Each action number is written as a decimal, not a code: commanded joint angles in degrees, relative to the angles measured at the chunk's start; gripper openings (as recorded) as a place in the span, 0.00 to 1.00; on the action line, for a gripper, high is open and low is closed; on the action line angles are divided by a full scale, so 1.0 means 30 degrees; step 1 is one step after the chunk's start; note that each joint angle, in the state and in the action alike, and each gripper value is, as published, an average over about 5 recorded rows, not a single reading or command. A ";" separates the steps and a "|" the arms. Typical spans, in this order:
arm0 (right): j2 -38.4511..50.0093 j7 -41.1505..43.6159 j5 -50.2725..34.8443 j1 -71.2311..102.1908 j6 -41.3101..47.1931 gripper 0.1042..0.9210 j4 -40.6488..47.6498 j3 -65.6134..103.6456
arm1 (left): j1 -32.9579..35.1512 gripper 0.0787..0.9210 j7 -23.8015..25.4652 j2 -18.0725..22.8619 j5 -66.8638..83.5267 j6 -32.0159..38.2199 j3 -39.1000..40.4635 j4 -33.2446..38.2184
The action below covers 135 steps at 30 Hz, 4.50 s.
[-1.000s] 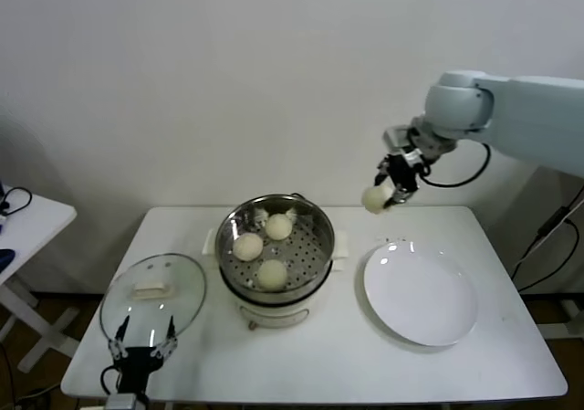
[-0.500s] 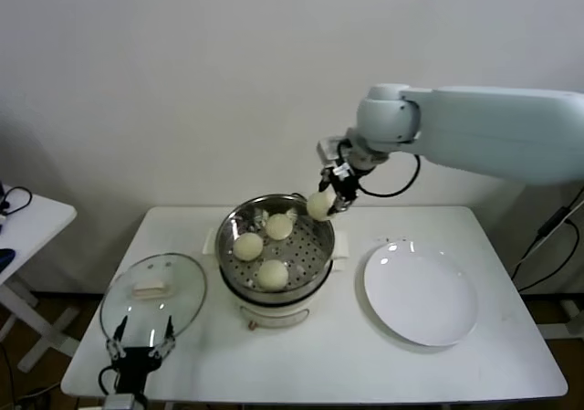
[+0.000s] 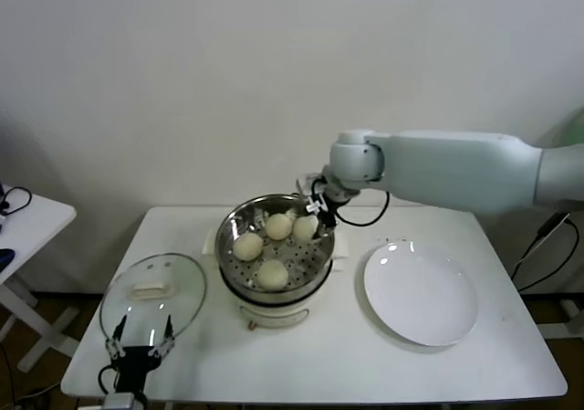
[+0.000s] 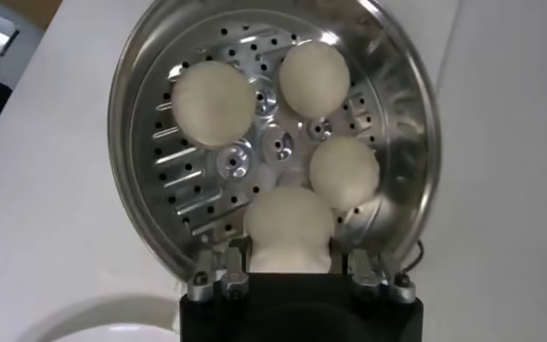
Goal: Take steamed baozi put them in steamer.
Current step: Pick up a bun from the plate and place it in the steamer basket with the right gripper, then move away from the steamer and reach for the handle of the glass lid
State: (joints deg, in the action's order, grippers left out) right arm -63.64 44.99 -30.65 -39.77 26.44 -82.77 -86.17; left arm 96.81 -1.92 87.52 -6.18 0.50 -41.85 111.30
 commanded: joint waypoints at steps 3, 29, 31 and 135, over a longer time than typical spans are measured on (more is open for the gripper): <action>-0.0316 -0.0354 0.1059 0.2525 0.0376 0.58 0.0424 0.0673 | 0.0014 0.88 0.0000 -0.0009 -0.0010 -0.0038 -0.0025 -0.0015; 0.4236 -0.3120 -0.2469 -0.1369 0.0715 0.88 -0.2147 0.2662 | 0.0040 0.88 -0.0259 -0.0165 -0.0023 0.0043 -0.0038 0.0210; 0.5321 -0.5515 -0.2860 -0.0155 0.1313 0.88 -0.2871 0.4403 | 0.0016 0.88 -0.0313 -0.0195 -0.0064 0.0077 -0.0030 0.0194; -0.4196 -1.3559 0.1964 4.3270 -1.7196 0.88 -0.4700 3.9277 | -0.6627 0.88 -0.6365 -0.3837 -2.2468 0.1569 0.0301 -1.0201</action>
State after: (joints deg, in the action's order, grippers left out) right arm -76.11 4.25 -24.35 89.92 -24.67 -97.15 31.67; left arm 79.55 -20.78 76.85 -71.03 5.69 -41.04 83.90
